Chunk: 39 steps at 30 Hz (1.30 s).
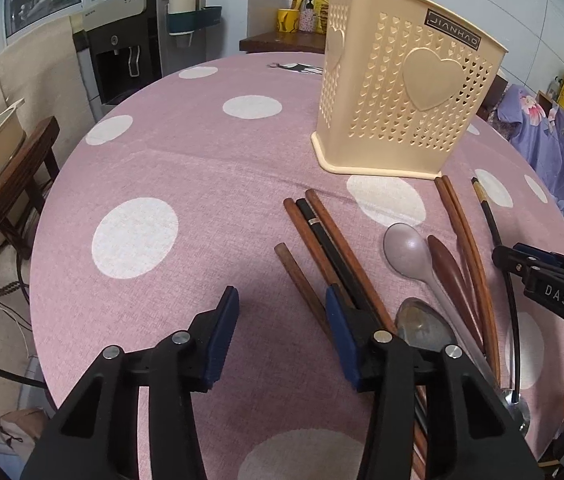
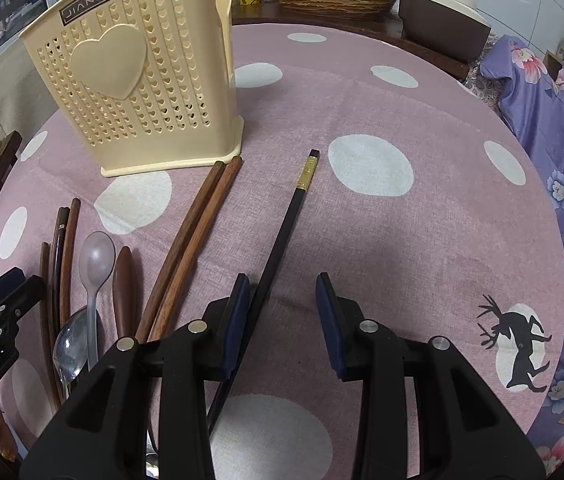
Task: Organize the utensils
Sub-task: 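Grasp a brown chopstick with the left gripper while the right grasps the black gold-tipped chopstick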
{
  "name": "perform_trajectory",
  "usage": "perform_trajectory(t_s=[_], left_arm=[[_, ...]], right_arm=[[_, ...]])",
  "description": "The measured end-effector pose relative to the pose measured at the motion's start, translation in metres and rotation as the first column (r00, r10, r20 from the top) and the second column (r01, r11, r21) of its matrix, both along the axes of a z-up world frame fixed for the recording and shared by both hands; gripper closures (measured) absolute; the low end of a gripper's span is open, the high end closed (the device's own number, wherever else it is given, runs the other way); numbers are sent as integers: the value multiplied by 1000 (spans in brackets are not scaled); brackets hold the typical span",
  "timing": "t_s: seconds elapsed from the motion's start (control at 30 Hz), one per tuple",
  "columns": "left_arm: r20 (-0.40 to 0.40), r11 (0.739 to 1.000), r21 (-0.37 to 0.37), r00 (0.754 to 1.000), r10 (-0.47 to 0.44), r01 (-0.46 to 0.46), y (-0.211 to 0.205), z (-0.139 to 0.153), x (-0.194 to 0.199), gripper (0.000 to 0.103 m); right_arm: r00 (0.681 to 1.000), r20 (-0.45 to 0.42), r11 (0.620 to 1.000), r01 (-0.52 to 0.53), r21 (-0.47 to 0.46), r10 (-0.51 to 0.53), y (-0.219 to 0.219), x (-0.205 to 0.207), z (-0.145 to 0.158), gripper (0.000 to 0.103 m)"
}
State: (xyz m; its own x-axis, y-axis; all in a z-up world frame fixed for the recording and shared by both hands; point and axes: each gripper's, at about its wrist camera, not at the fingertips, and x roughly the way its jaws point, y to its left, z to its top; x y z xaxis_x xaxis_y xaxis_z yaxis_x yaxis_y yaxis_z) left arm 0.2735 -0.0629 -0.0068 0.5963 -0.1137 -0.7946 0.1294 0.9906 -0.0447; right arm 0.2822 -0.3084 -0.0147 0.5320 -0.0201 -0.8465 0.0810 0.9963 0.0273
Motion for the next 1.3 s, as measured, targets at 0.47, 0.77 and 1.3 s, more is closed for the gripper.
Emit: perform_trajectory(t_s=[0.47, 0.77, 1.3], left_arm=[[-11, 998, 52, 999, 30, -29, -15, -1, 12, 70], [-3, 999, 45, 1000, 17, -16, -26, -1, 13, 91], [-16, 997, 80, 1000, -2, 4, -21, 0, 54, 95]], right_arm=[[994, -21, 995, 103, 2, -103, 1, 42, 0, 68], [988, -21, 989, 150, -11, -150, 3, 70, 0, 89], [994, 7, 994, 109, -28, -109, 2, 68, -1, 93]])
